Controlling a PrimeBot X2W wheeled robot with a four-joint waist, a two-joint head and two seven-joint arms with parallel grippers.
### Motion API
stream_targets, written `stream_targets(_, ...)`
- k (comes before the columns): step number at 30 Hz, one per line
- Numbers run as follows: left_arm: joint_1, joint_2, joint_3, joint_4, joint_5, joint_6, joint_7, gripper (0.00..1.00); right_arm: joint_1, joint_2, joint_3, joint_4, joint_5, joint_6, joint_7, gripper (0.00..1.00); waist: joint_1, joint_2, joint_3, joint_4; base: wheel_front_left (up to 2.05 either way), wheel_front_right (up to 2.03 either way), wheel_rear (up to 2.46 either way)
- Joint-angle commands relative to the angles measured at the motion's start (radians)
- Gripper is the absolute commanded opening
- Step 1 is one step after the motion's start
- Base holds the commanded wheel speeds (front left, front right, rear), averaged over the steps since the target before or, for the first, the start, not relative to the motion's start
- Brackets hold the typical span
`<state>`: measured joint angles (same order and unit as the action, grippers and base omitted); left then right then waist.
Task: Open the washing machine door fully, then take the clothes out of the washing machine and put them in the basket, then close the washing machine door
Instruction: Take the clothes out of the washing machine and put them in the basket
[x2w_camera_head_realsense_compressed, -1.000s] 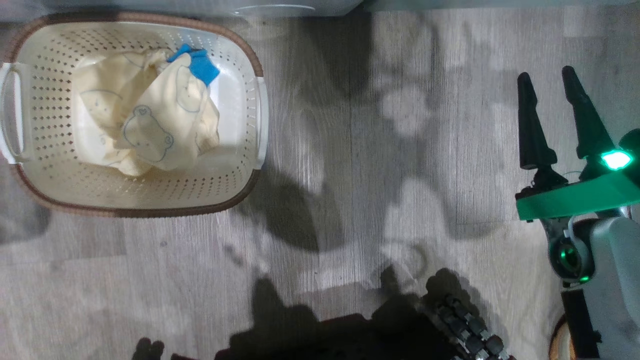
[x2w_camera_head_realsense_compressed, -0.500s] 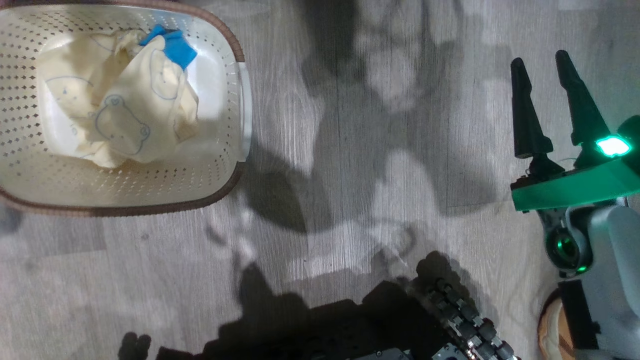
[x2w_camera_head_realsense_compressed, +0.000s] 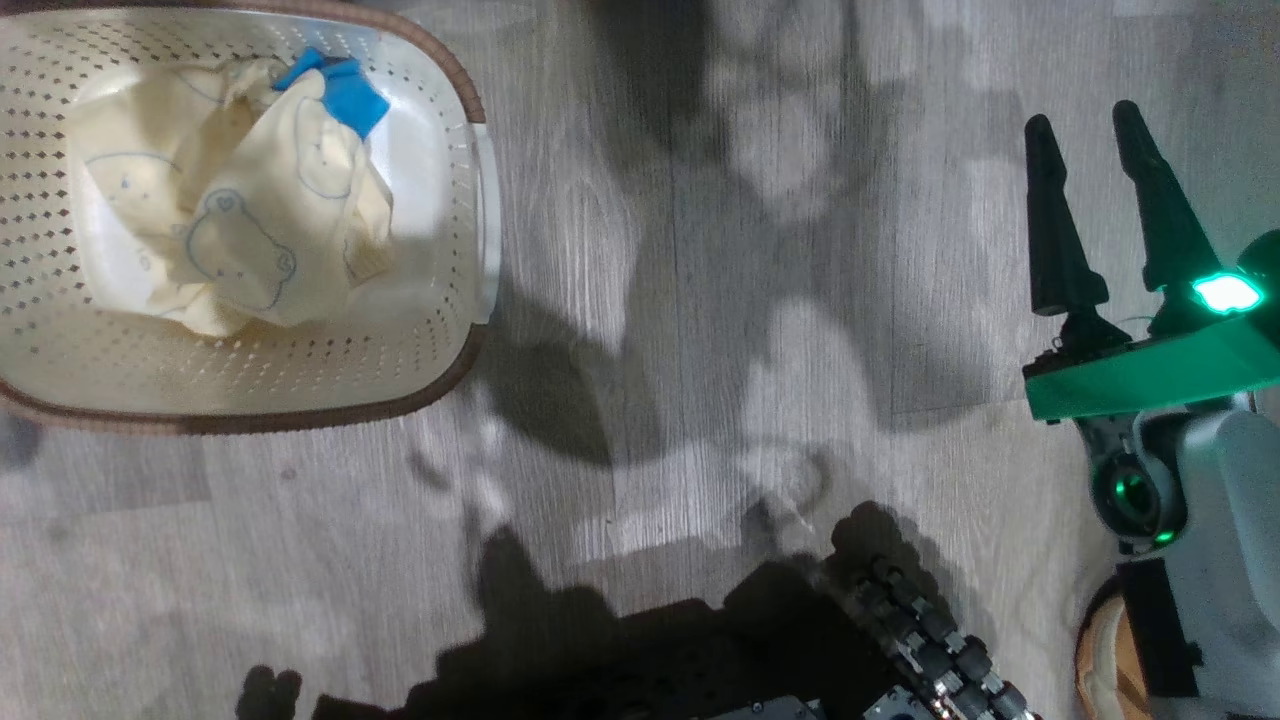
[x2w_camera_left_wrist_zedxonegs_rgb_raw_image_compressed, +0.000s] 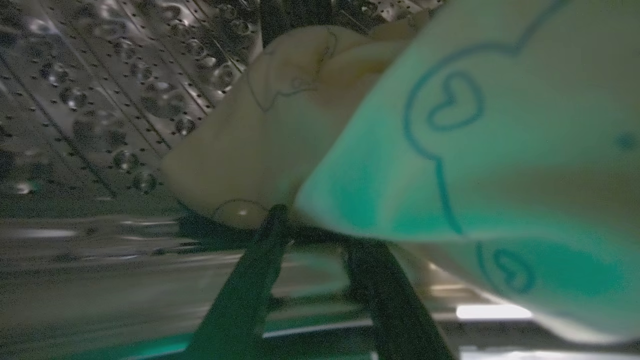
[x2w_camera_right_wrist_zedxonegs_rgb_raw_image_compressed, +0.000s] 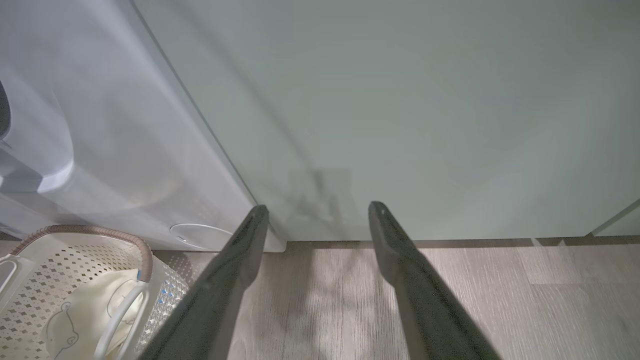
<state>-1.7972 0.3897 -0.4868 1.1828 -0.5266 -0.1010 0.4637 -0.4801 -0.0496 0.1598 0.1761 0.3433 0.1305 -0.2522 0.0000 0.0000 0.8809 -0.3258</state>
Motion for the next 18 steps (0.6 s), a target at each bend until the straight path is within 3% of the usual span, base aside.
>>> stream_targets(1, -0.012, 0.047, -0.001, -0.013, 0.003, -0.012, -0.024, 0.0, 0.017, -0.001, 0.003, -0.019, 0.003, 0.0, -0.01, 1.0, 0.0, 0.0, -0.011, 0.005, 0.0, 0.0, 0.0)
stream_targets(18, 0.173, 0.028, -0.028, -0.091, -0.099, -0.029, -0.241, 0.0, 0.077, -0.001, -0.041, -0.001, -0.035, 0.0, -0.01, 1.0, 0.0, 0.0, -0.193, 0.07, 0.0, 0.0, 0.0)
